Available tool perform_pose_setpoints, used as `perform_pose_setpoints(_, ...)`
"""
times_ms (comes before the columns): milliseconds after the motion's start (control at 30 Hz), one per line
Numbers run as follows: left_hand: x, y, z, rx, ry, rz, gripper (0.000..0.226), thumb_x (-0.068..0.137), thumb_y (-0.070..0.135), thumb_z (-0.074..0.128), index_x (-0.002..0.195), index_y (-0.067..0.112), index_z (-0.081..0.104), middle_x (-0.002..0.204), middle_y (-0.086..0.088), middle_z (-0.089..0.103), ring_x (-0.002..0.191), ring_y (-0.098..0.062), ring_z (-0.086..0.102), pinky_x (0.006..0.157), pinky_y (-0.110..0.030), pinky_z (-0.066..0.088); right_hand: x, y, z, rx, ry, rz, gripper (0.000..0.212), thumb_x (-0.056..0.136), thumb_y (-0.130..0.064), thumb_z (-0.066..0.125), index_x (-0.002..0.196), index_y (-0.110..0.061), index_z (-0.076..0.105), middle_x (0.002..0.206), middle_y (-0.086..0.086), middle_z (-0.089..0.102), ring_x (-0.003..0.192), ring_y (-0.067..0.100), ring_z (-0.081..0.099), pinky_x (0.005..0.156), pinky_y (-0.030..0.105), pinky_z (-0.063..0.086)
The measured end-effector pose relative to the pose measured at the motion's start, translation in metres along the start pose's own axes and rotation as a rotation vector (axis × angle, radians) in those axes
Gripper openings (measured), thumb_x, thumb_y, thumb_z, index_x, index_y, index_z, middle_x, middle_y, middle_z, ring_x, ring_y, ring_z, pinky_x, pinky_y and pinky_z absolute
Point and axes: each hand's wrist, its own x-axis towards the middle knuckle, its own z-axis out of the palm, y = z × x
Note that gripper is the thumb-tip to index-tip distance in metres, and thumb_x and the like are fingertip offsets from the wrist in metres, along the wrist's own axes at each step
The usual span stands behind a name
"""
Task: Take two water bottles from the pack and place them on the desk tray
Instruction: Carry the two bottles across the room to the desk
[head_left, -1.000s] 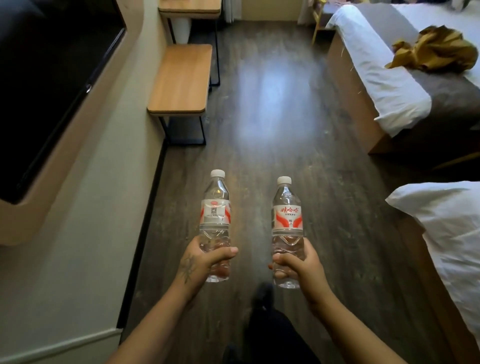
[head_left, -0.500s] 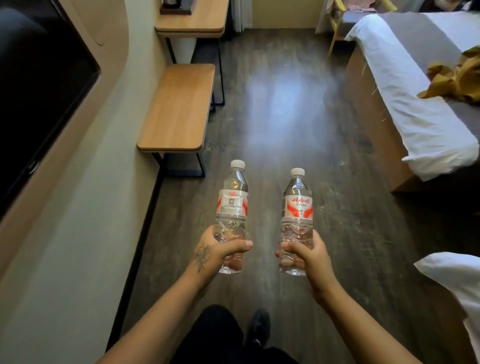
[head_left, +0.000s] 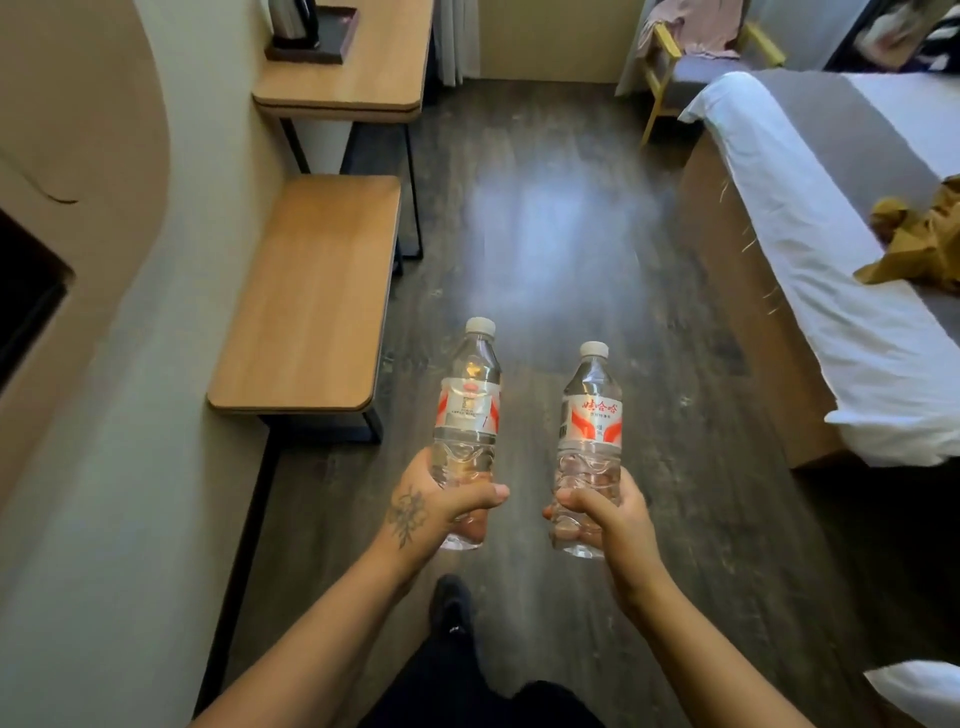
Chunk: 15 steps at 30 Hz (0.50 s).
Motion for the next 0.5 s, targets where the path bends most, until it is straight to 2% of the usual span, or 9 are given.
perform_pose_setpoints(67, 0.049, 0.028, -0.010, 0.008, -0.011, 0.006, 0.058, 0.065, 0.026, 0.093, 0.114, 0.003, 0.070, 0.085, -0.005, 0.074, 0.075, -0.018, 0.073, 0.066, -0.029, 0.062, 0.045, -0.023, 0.017, 0.000, 0.015, -0.008, 0.068, 0.062, -0.023, 0.085, 0.125, -0.009, 0.062, 0.103, 0.021, 0.078, 0.079, 0.031, 0.077, 0.063, 0.041, 0.064)
perform_pose_setpoints(133, 0.090, 0.054, -0.018, 0.003, -0.025, 0.005, 0.059, 0.061, 0.029, 0.093, 0.111, 0.005, 0.071, 0.080, -0.001, 0.075, 0.071, -0.015, 0.074, 0.063, -0.027, 0.062, 0.083, -0.044, 0.032, -0.026, 0.018, -0.021, 0.063, 0.066, -0.020, 0.084, 0.125, -0.010, 0.062, 0.107, 0.025, 0.077, 0.083, 0.033, 0.077, 0.067, 0.043, 0.065)
perform_pose_setpoints(267, 0.176, 0.094, -0.031, -0.022, -0.046, -0.023, 0.047, 0.068, 0.019, 0.092, 0.108, 0.007, 0.069, 0.082, -0.006, 0.072, 0.065, -0.015, 0.071, 0.054, -0.028, 0.058, 0.165, -0.082, 0.052, -0.038, 0.015, -0.009, 0.059, 0.070, -0.016, 0.084, 0.125, -0.014, 0.062, 0.107, 0.021, 0.076, 0.088, 0.036, 0.076, 0.070, 0.043, 0.060)
perform_pose_setpoints(433, 0.297, 0.136, -0.042, 0.023, 0.013, -0.003, 0.058, 0.065, 0.027, 0.094, 0.116, 0.012, 0.071, 0.095, -0.022, 0.076, 0.077, -0.019, 0.078, 0.066, -0.035, 0.067, 0.282, -0.136, 0.072, -0.059, 0.028, -0.013, 0.069, 0.058, -0.031, 0.085, 0.121, -0.017, 0.061, 0.104, 0.018, 0.076, 0.086, 0.035, 0.077, 0.068, 0.040, 0.064)
perform_pose_setpoints(500, 0.348, 0.151, -0.042, 0.008, 0.032, -0.017, 0.058, 0.063, 0.029, 0.094, 0.113, 0.011, 0.071, 0.096, -0.026, 0.075, 0.080, -0.028, 0.078, 0.066, -0.043, 0.067, 0.333, -0.155, 0.077, -0.074, 0.018, -0.016, 0.071, 0.057, -0.034, 0.085, 0.122, -0.018, 0.061, 0.107, 0.019, 0.076, 0.088, 0.036, 0.078, 0.069, 0.039, 0.064)
